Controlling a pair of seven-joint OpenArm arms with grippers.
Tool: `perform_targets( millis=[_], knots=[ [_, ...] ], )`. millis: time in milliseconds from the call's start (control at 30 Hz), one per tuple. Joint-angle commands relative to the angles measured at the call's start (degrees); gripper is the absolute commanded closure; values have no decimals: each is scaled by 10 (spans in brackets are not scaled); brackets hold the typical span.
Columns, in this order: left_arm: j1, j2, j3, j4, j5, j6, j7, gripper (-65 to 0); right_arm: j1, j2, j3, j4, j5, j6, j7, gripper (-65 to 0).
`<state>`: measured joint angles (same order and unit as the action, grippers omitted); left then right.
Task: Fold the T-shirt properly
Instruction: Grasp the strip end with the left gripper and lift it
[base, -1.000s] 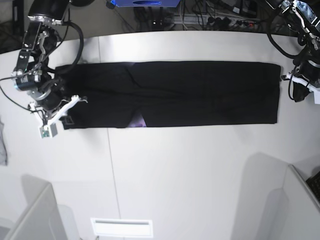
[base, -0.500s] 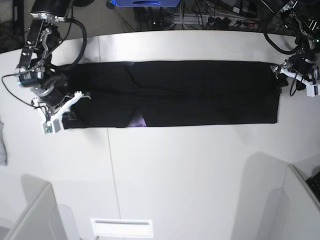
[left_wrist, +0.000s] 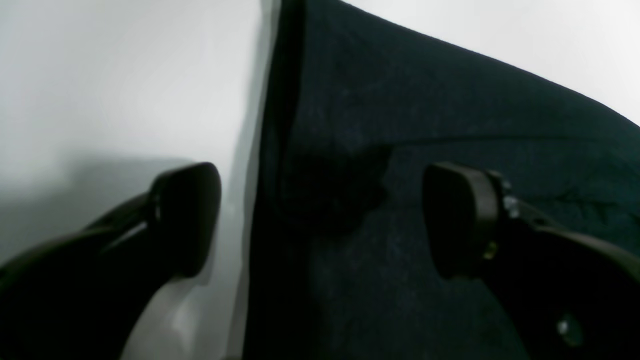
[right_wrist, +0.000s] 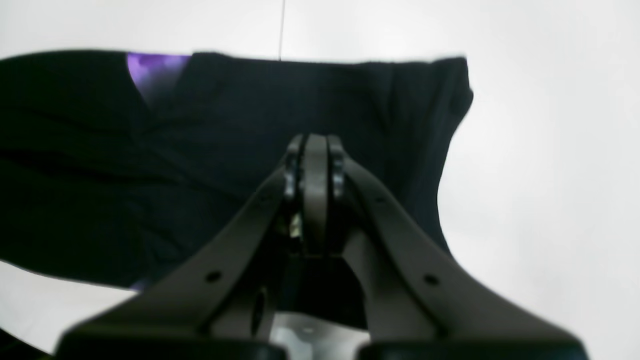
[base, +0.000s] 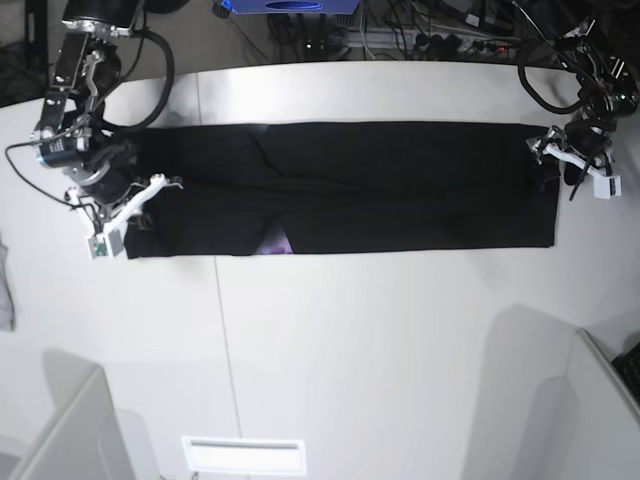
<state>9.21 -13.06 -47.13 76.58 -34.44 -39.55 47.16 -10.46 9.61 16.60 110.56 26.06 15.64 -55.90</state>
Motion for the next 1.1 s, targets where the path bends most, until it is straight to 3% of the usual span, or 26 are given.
perform_targets(
  millis=[0,100,400,533,867,1067],
  knots=[
    [-1,-6,1,2,5,-4,14,-548,7,6,1,11,5,2,13,0],
    [-2,-6,1,-8,9,-4,14,-433,0,6,1,13,5,2,16,0],
    [-29,-5,1,-55,65,-4,-3,0,-8,5,5,12,27,2,17,0],
    [-28,-6,1,-59,65,-4,-59,0,-15,7,6,10,69,2,17,0],
    [-28,-45,-5,-39,65,-4,-65,0,-24,6,6,10,74,2,17,0],
    [-27,-45,-5,5,66,-4,-65,0,-24,6,6,10,74,2,17,0]
  ],
)
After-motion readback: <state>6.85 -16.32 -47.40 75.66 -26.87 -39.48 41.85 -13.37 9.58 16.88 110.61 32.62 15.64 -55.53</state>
